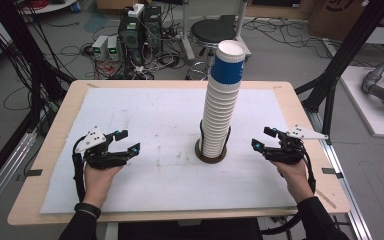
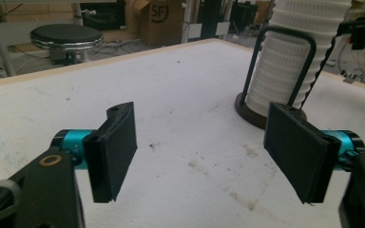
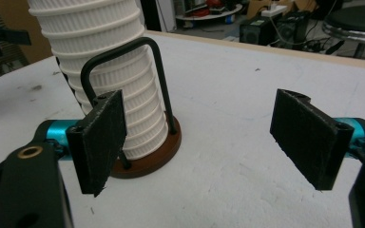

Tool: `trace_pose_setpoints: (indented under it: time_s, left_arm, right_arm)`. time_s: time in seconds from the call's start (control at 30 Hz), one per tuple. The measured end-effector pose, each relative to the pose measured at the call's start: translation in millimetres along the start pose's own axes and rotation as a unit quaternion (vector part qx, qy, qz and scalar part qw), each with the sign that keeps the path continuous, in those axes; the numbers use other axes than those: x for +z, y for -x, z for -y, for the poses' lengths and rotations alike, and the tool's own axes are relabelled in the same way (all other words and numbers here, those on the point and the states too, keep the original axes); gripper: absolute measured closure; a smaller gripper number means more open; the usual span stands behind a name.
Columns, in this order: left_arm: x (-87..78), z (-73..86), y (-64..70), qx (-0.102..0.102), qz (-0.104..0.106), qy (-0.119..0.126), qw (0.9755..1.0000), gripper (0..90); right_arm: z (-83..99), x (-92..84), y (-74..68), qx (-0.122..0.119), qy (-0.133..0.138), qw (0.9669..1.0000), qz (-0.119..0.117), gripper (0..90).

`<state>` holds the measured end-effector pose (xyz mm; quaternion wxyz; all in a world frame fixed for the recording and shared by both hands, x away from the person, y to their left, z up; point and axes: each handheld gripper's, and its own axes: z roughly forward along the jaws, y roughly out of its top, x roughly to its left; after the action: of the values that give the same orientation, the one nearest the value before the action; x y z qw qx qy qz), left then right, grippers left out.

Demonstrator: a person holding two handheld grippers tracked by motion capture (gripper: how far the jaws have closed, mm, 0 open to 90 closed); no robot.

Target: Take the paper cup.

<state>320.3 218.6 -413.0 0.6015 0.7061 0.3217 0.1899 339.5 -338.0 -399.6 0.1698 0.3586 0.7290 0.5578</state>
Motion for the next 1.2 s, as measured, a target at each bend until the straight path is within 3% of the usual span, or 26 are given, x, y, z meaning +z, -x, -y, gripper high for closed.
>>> trace_pose_setpoints:
  time_s: [0.07, 0.13, 0.23, 0.63, 1.2]
  left_arm:
    - [0.5, -0.7, 0.0, -0.002, 0.003, 0.0, 1.0, 23.9]
    - [1.2, -1.2, 1.9, 0.012, 0.002, 0.008, 0.9999, 22.6]
    - [1.7, -1.3, 2.2, 0.015, -0.001, 0.008, 0.9999, 20.4]
    - [10.4, -4.9, 0.2, 0.008, -0.005, 0.023, 0.9997, 12.2]
    - [10.2, -1.8, -0.4, -0.005, 0.005, 0.004, 1.0, 12.2]
  right_arm:
    - [0.0, -2.3, 1.5, 0.001, 0.0, 1.0, 0.001, 20.2]
    - [-0.7, -5.2, 0.5, 0.001, 0.007, 1.0, 0.0, 20.2]
    - [-1.6, -7.1, -0.6, -0.002, 0.009, 0.9999, -0.003, 20.2]
    - [-11.8, -14.6, -9.1, -0.014, 0.007, 0.9993, -0.035, 18.8]
    - [-46.2, -13.6, -26.5, -0.039, 0.038, 0.9959, -0.072, 18.9]
